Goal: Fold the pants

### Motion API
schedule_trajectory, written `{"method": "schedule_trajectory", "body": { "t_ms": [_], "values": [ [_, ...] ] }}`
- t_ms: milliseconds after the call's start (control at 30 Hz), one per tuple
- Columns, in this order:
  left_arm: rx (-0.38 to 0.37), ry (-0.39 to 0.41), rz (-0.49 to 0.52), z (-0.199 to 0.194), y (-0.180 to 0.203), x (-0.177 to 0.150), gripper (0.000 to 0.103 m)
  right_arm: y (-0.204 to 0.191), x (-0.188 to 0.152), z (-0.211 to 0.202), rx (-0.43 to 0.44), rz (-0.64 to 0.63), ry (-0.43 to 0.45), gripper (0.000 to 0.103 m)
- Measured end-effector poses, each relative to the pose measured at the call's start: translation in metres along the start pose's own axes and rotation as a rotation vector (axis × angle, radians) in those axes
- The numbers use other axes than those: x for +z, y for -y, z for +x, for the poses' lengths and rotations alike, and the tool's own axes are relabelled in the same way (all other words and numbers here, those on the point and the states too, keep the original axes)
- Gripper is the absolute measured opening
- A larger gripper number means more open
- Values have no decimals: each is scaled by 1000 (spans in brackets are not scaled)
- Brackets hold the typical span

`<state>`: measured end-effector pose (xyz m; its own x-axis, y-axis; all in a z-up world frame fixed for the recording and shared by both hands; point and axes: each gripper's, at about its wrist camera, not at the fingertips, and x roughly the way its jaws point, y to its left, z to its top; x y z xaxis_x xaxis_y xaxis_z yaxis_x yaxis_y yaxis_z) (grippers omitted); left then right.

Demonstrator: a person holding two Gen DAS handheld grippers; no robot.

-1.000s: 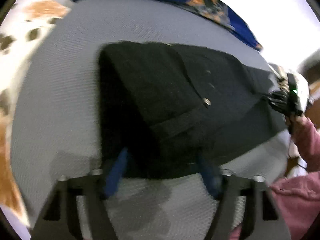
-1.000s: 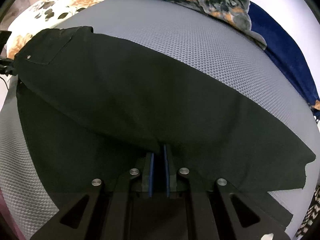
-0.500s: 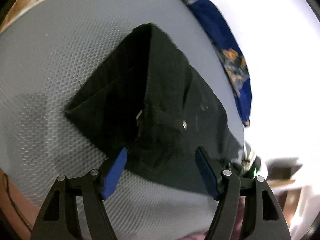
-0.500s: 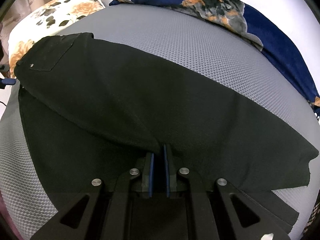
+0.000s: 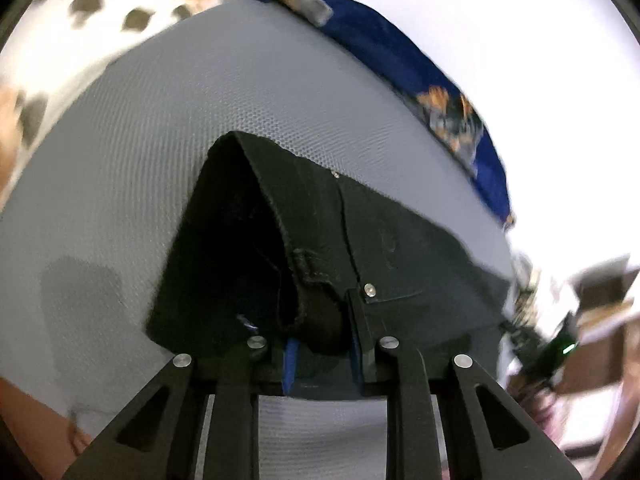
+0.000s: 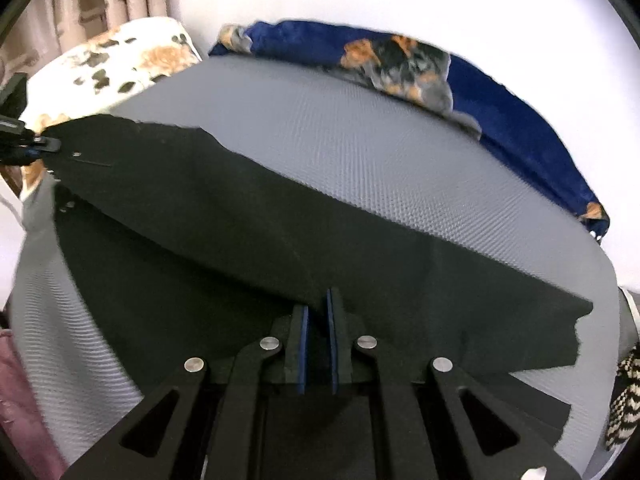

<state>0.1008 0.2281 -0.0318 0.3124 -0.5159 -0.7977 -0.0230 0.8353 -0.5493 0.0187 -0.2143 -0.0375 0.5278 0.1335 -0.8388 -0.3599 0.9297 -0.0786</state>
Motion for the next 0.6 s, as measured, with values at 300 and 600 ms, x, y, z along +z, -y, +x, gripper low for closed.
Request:
{"method": "schedule_trajectory", "body": {
  "t_ms": [300, 600],
  "values": [
    [182, -145, 168, 40, -23, -13, 22, -58, -57, 20, 86, -33, -172, 6],
    [263, -92, 277, 30, -25, -36, 27, -57, -62, 29, 136, 37, -212, 7]
  ]
}}
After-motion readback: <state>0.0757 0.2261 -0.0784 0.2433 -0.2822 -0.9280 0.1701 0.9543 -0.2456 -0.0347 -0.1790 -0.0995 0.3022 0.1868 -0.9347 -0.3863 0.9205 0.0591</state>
